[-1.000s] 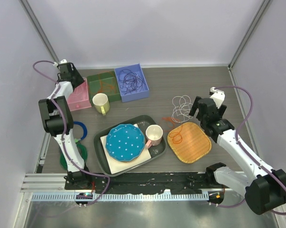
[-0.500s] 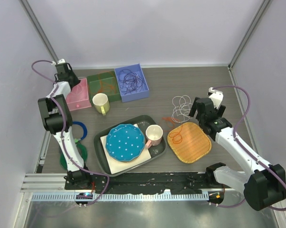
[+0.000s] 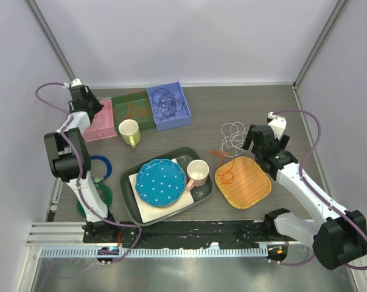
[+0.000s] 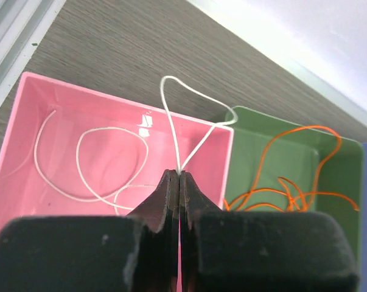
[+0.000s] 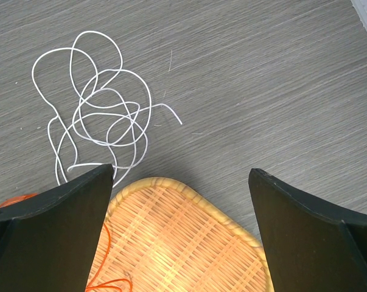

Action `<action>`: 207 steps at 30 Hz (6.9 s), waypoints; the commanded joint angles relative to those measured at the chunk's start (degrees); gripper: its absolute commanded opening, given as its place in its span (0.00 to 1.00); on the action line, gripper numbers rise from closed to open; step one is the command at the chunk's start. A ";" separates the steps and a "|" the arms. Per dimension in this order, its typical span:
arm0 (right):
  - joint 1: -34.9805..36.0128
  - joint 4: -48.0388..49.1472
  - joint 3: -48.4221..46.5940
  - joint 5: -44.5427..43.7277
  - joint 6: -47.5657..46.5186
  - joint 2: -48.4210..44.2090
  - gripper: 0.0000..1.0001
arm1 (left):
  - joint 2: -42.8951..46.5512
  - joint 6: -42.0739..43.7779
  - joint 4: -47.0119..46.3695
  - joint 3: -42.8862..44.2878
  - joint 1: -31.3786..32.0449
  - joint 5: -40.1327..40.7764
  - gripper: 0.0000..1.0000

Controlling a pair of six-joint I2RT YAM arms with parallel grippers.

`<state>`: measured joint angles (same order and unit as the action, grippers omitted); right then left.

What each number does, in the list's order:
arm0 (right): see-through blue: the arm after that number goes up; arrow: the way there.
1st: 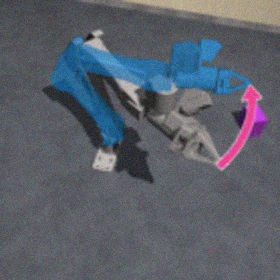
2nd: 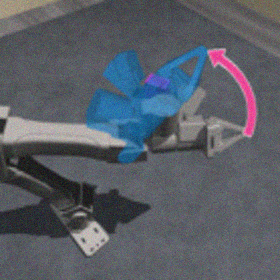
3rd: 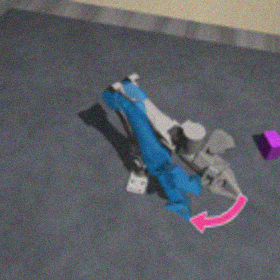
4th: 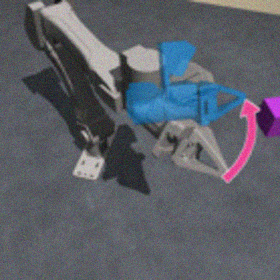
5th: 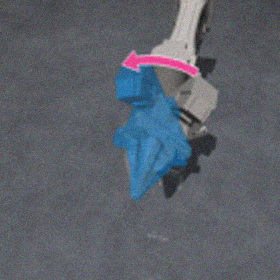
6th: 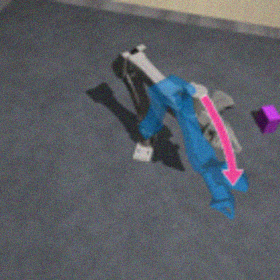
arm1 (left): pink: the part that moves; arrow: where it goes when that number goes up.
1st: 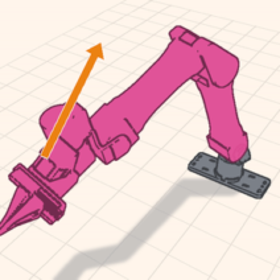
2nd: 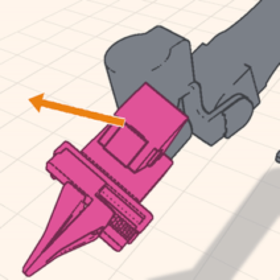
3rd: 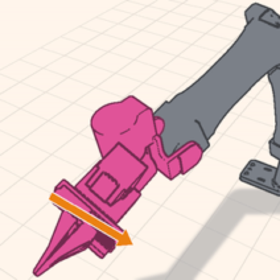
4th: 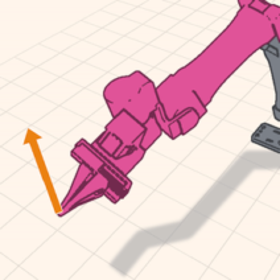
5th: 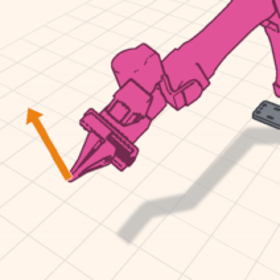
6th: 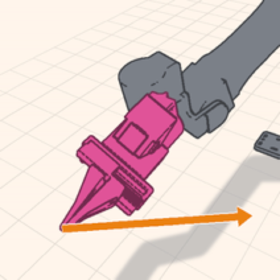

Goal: Untangle the cables

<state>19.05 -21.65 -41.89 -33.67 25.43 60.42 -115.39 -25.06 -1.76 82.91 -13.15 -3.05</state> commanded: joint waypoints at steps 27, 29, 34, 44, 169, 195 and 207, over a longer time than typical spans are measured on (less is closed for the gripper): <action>-0.06 1.87 -0.91 3.35 0.41 -4.35 0.99 | 10.53 -23.02 27.78 1.11 0.75 11.14 0.31; -0.06 1.96 -0.91 3.79 0.41 -4.35 0.98 | 12.29 -22.84 26.38 -0.37 1.10 11.66 0.48; -0.15 2.66 -0.74 6.42 0.06 -5.40 0.99 | 19.04 -22.75 26.72 -2.84 1.80 12.63 0.90; -0.15 5.21 0.41 12.74 -1.26 -8.22 0.99 | 35.39 -11.80 25.58 -11.44 18.31 16.14 1.00; 4.51 0.92 -5.40 23.23 8.14 -20.50 0.88 | 23.72 10.38 -3.54 -7.78 56.57 2.33 0.00; 4.51 -0.42 10.86 11.26 8.06 -27.47 0.95 | 17.49 13.81 9.66 26.06 30.47 19.75 0.00; 4.51 0.82 10.51 11.08 6.74 -21.32 0.95 | 3.70 12.85 14.68 30.11 23.52 18.17 0.00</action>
<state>23.35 -23.90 -30.72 -21.78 33.17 38.30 -109.93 -11.62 11.33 111.44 12.14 16.23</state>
